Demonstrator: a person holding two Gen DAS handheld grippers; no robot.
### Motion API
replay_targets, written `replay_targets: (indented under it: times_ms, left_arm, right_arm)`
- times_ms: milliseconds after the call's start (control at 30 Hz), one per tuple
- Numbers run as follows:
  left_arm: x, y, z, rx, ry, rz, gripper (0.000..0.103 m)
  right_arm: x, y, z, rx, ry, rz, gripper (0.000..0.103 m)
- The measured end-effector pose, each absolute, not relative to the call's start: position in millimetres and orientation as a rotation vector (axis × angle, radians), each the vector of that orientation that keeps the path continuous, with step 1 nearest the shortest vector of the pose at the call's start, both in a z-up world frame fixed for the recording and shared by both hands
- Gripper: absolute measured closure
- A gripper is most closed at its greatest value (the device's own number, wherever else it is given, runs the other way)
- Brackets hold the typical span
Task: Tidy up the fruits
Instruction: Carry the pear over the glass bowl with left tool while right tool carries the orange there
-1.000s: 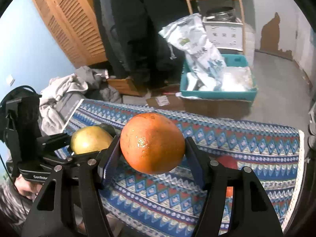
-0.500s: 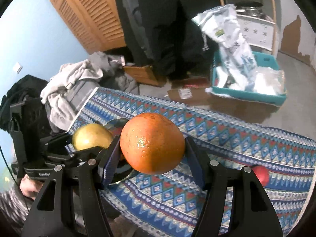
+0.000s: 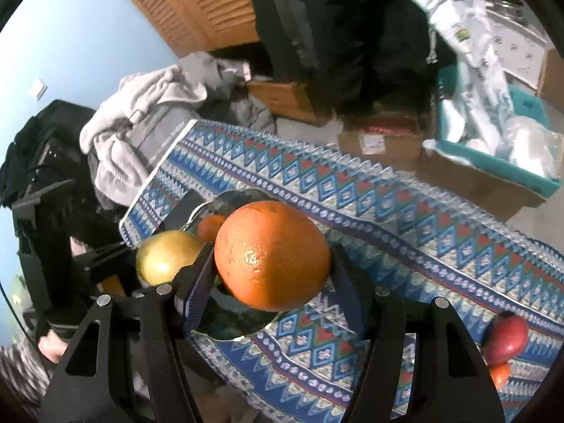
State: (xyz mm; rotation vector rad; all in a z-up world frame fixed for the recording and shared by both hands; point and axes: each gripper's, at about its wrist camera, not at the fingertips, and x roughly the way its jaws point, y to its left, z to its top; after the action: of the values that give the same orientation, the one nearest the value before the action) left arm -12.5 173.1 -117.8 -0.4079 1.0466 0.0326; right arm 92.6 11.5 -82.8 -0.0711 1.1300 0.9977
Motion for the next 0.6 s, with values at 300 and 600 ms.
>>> replay_targets:
  times_ms: [300, 600]
  left_arm:
    - [-22.9, 173.3, -153.2, -0.415, 1.128, 0.055, 0.034]
    - [-24.2, 173.7, -174.9, -0.399, 1.176, 0.084, 0.034]
  right_arm:
    - [87.4, 51.9, -118.4, -0.146, 1.201, 1.015, 0.039]
    - [83.4, 69.9, -149.8, -0.174, 1.272, 1.008, 0.039]
